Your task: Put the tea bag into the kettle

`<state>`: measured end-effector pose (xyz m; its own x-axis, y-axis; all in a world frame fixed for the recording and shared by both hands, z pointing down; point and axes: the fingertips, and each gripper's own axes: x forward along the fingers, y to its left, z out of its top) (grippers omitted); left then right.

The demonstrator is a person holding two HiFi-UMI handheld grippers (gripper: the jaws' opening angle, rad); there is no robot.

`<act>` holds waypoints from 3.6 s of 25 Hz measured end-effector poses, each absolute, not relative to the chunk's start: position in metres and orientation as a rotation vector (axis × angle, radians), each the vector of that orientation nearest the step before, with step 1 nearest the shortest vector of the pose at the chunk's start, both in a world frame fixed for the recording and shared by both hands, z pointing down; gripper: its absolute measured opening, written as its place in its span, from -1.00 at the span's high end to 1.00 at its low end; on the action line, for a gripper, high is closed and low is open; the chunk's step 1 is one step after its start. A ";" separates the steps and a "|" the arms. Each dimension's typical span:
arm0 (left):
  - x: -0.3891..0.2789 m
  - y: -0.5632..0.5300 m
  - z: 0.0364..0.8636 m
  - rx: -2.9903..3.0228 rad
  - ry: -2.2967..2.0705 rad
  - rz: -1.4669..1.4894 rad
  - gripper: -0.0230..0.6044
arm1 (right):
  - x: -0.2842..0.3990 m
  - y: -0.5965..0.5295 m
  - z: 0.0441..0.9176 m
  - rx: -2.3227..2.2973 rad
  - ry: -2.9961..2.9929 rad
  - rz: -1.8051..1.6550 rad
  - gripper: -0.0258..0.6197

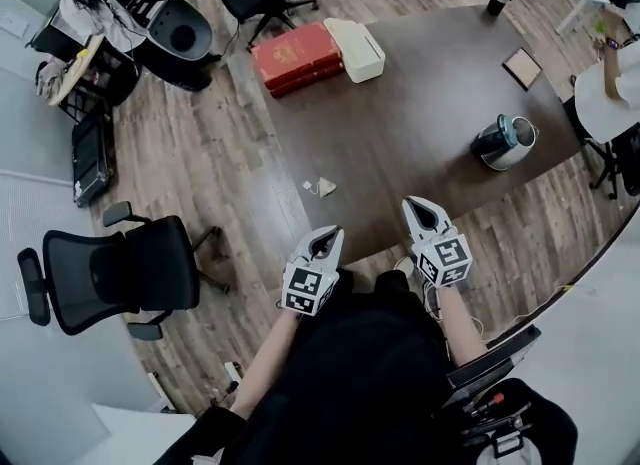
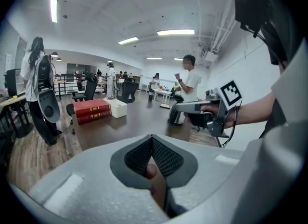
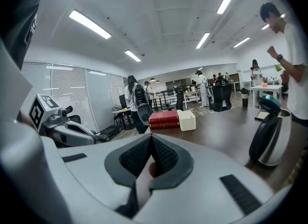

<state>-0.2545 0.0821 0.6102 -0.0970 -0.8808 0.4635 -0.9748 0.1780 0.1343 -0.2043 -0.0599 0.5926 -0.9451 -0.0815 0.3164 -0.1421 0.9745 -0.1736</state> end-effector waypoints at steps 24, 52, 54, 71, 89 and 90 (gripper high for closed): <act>-0.343 0.065 0.766 1.708 -1.797 0.849 0.74 | -0.141 -0.048 0.608 0.463 -2.736 0.335 0.90; -0.386 0.041 0.863 1.469 -1.589 0.878 0.49 | -0.100 -0.057 0.615 0.641 -2.689 0.367 0.90; -0.387 0.039 0.868 1.474 -1.589 0.881 0.49 | -0.098 -0.057 0.616 0.651 -2.686 0.368 0.90; -0.379 0.041 0.876 1.437 -1.599 0.904 0.74 | -0.096 -0.053 0.623 0.641 -2.685 0.365 0.90; -0.381 0.048 0.855 1.471 -1.692 0.840 0.81 | -0.093 -0.052 0.614 0.638 -2.708 0.357 0.90; -0.379 0.046 0.851 1.489 -1.700 0.822 0.81 | -0.093 -0.053 0.614 0.634 -2.711 0.355 0.90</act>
